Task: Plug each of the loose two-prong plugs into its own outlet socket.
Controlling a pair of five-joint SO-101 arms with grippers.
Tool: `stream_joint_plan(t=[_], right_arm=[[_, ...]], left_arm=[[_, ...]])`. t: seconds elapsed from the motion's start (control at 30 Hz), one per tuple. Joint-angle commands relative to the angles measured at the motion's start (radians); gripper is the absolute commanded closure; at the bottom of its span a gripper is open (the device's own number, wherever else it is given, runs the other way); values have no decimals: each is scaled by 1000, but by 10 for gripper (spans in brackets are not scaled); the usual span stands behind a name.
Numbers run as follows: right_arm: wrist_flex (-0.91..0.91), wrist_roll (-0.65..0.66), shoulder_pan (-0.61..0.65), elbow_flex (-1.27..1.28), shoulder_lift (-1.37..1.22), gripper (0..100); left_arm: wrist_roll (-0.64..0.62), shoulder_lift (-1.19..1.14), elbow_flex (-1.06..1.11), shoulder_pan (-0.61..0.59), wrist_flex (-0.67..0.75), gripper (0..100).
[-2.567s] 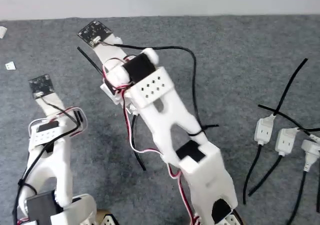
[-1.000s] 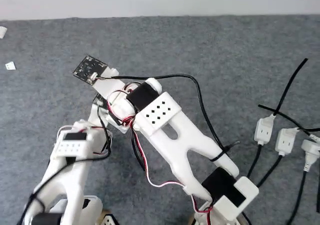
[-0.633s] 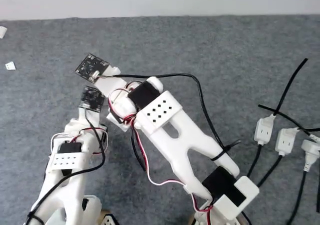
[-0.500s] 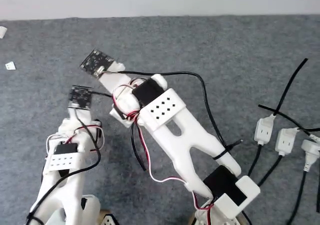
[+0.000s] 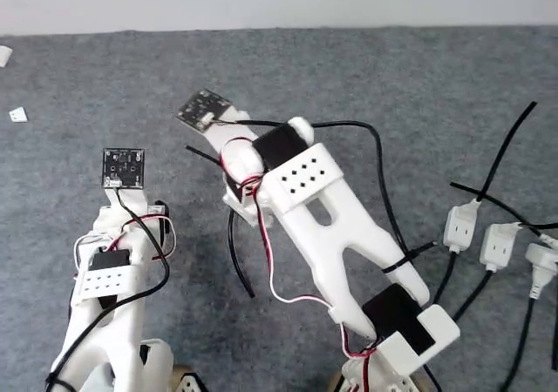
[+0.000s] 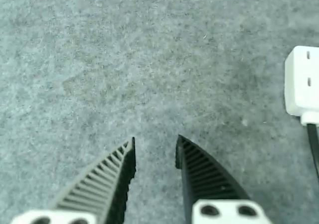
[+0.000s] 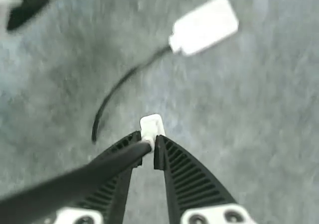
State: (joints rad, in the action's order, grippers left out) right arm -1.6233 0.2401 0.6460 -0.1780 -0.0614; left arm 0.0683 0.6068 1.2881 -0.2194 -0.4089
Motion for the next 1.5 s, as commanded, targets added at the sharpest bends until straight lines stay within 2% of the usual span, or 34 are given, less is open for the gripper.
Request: stream_joint_plan(t=[0.0, 0.17, 0.37, 0.47, 0.57, 0.93, 1.17, 1.3, 1.47], right_arm=[[-88, 35, -25, -6, 120, 990], [-173, 49, -39, 40, 323, 990], [-157, 143, -200, 322, 512, 990], [-64, 180, -289, 488, 552, 990], [18, 189, -328, 600, 565, 990], [255, 203, -470, 813, 561, 990], [412, 221, -608, 827, 372, 989], [519, 221, -647, 809, 229, 989], [535, 224, -716, 674, 51, 989]], left_arm=[[-9, 25, -8, -8, 28, 875], [-9, 23, -8, -8, 29, 875], [-9, 23, -8, -8, 29, 875], [-9, 23, -8, -6, 29, 874], [-9, 23, -8, -6, 29, 874], [-9, 23, -8, -8, 28, 874], [-9, 23, -8, -8, 28, 874], [-9, 23, -8, -8, 28, 874], [-9, 23, -2, -8, 28, 874]])
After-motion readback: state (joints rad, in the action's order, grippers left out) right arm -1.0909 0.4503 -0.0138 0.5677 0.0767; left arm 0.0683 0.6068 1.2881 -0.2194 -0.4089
